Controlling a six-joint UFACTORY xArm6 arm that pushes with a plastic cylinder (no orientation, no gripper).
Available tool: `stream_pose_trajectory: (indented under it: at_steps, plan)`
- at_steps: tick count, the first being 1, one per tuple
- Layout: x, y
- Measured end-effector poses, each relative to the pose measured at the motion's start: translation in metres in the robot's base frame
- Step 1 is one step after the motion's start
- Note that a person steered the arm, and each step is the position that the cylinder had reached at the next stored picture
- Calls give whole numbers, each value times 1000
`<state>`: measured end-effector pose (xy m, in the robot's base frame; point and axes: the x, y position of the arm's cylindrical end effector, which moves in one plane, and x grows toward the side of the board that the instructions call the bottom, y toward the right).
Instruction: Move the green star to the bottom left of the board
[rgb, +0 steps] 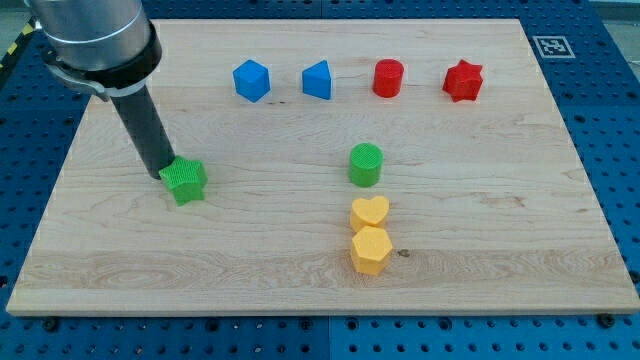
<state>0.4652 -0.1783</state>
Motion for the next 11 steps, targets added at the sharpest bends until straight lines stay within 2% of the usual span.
stream_pose_trajectory:
  at_steps: [1, 2, 5, 8, 11]
  plan:
    - [-23, 16]
    - [-19, 38]
    - [43, 41]
    - [41, 9]
    - [64, 3]
